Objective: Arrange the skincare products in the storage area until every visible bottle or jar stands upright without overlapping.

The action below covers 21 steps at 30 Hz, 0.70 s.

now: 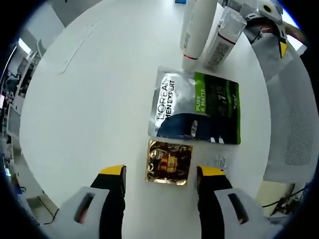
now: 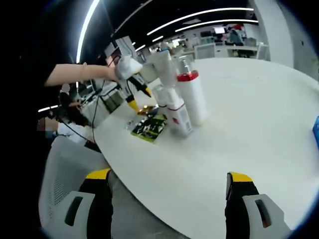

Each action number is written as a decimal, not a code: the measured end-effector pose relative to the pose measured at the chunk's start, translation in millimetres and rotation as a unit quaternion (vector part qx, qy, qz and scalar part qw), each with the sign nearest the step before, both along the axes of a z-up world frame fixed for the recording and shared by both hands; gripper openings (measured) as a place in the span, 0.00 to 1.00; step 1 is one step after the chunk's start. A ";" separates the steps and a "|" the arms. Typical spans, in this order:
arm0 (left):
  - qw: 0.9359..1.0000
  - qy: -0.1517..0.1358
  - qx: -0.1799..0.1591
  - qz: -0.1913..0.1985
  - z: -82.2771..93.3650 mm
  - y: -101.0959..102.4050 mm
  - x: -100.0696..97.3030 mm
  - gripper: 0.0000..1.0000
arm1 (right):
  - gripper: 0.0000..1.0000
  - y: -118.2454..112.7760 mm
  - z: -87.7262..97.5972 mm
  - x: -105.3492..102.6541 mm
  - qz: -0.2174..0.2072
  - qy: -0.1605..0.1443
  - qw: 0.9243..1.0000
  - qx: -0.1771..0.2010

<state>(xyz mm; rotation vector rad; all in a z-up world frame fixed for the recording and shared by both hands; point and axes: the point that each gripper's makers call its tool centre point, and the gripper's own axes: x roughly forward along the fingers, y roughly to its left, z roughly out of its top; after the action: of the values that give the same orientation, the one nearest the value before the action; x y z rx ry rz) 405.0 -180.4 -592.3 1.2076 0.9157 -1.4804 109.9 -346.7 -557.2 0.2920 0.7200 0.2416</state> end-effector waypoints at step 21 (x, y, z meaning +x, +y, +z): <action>0.958 -0.004 -0.176 0.227 60.7 50.0 -25.1 0.95 | 0.99 7.7 5.6 -0.9 0.012 -0.011 1.000 0.000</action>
<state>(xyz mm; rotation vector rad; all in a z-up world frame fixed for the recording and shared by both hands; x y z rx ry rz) 379.9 -130.4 -531.6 0.6844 0.8147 -1.1981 109.0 -339.0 -551.6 0.2798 0.7014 0.2665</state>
